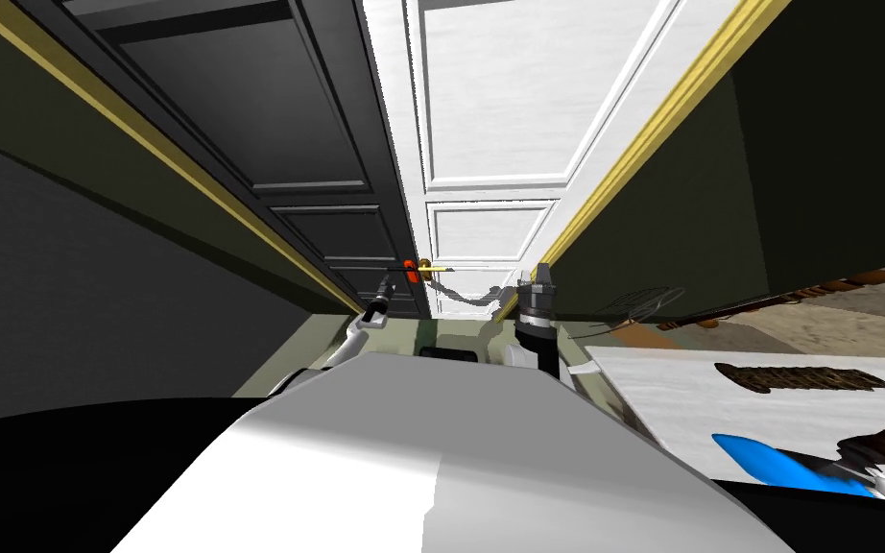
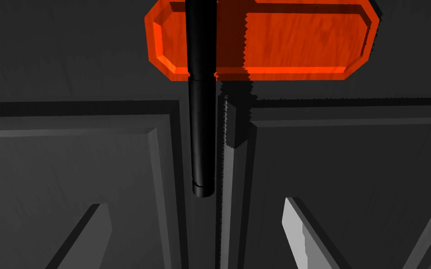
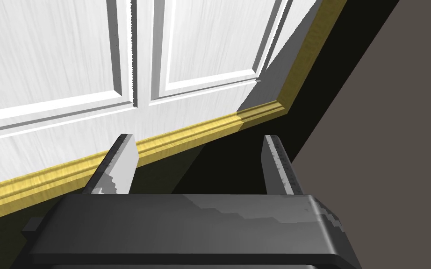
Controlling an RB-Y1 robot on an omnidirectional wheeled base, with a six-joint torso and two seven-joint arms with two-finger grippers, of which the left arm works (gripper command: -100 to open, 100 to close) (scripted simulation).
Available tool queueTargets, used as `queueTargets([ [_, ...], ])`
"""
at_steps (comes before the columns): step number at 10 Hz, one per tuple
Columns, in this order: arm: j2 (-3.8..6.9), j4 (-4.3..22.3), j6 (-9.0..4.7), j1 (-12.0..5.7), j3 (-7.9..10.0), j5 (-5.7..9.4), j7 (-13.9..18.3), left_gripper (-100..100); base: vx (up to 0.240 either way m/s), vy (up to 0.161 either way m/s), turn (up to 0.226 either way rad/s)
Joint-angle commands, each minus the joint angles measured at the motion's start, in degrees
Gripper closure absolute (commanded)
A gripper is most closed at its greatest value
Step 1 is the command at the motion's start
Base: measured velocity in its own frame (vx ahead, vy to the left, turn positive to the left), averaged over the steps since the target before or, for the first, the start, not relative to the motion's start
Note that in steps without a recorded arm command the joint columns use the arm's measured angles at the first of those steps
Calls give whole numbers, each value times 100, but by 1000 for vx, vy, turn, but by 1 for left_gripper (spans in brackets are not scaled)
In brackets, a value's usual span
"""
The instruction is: Pull the door open
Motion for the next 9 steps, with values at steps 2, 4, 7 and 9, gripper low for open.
queueTargets([
  [2,158,197,-117,110,202,67,56,-100,149,12,-94],
  [4,231,269,-159,130,260,95,97,-100,84,20,-48],
  [7,335,401,-270,127,324,144,197,-100,143,16,-134],
  [9,321,408,-284,109,307,141,199,-100,123,-12,-96],
])
